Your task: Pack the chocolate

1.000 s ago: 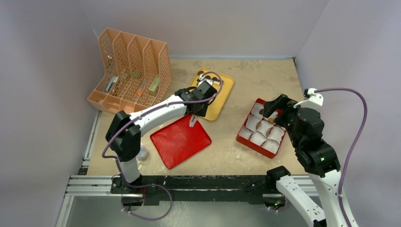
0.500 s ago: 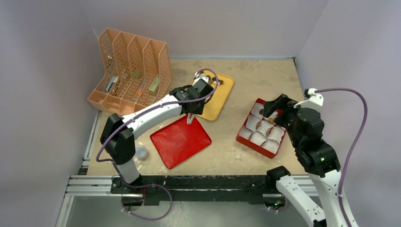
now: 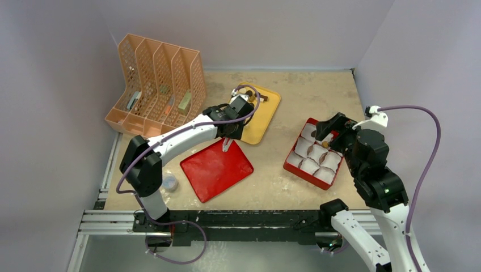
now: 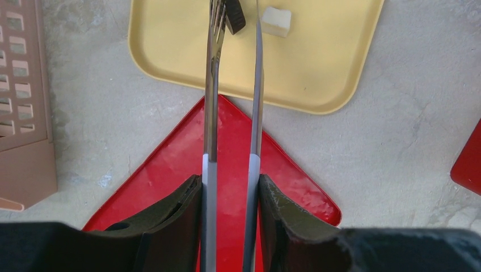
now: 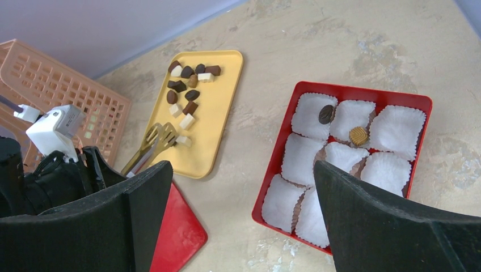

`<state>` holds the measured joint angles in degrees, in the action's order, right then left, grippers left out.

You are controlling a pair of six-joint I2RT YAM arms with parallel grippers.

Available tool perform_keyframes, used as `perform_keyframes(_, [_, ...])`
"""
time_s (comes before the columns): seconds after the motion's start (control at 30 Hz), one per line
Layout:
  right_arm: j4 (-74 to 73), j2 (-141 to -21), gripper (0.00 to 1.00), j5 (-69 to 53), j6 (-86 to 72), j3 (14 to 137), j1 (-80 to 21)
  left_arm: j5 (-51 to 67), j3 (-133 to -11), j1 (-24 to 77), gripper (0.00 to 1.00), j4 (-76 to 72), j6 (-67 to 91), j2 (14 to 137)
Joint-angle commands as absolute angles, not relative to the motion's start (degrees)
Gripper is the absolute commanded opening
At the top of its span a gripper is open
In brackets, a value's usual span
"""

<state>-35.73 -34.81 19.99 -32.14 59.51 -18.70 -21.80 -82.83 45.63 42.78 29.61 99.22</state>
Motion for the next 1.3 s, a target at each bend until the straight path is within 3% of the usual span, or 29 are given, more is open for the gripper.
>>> perform_keyframes(0.0, [-33.2, -34.4, 0.97, 20.1, -32.6, 59.6, -18.8, -21.0, -83.0, 45.2, 0.36, 40.3, 30.4, 98.6])
perform_keyframes(0.93, [-32.6, -34.8, 0.97, 19.6, -32.3, 59.5, -18.8, -21.2, -80.9, 43.6, 0.39, 39.5, 30.0, 101.2])
perform_keyframes(1.07, [-32.7, -34.9, 0.97, 19.5, -32.2, 59.6, -18.8, -20.5, -81.4, 43.5, 0.27, 39.3, 29.7, 101.2])
perform_keyframes(1.27, [-32.7, -34.6, 0.97, 19.5, -32.2, 59.4, -18.9, -19.4, -82.5, 43.5, 0.21, 39.9, 29.8, 99.2])
